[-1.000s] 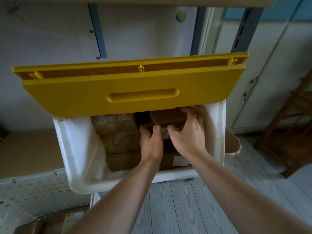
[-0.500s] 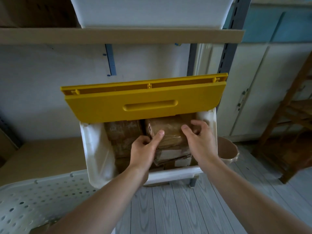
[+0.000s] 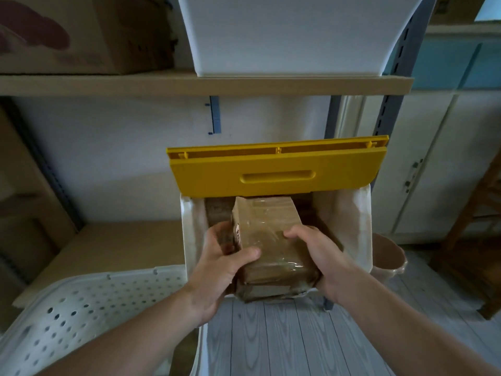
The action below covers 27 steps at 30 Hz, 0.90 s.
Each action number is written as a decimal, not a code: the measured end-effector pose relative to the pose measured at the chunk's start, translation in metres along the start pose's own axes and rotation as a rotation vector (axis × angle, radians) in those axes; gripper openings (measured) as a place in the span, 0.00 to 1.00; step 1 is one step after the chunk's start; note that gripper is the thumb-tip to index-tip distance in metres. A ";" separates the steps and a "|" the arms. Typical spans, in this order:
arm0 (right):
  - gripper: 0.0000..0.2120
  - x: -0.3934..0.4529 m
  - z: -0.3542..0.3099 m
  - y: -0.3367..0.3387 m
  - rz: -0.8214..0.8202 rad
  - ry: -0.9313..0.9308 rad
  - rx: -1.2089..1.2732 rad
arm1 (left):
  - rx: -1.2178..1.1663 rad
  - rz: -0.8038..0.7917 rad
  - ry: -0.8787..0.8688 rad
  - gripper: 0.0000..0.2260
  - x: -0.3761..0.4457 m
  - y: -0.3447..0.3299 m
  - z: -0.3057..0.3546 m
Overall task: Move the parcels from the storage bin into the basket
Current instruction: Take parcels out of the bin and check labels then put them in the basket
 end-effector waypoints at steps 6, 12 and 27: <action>0.29 -0.016 0.020 -0.036 -0.206 -0.043 -0.040 | -0.035 -0.034 -0.015 0.44 -0.038 0.047 0.001; 0.35 -0.030 0.036 -0.100 -0.368 -0.004 -0.076 | 0.023 0.139 -0.121 0.29 -0.071 0.099 0.001; 0.24 0.001 0.069 -0.198 -0.540 -0.068 -0.028 | 0.027 0.417 -0.216 0.26 -0.075 0.175 -0.009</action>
Point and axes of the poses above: each hand's wrist, its own x-axis towards the middle knuckle, its own y-axis out of the back of the hand, z = x × y, the point moved 3 cm from there along x, towards the middle knuckle, and after that the axes turned 15 degrees about x, right-handed, at the moved point
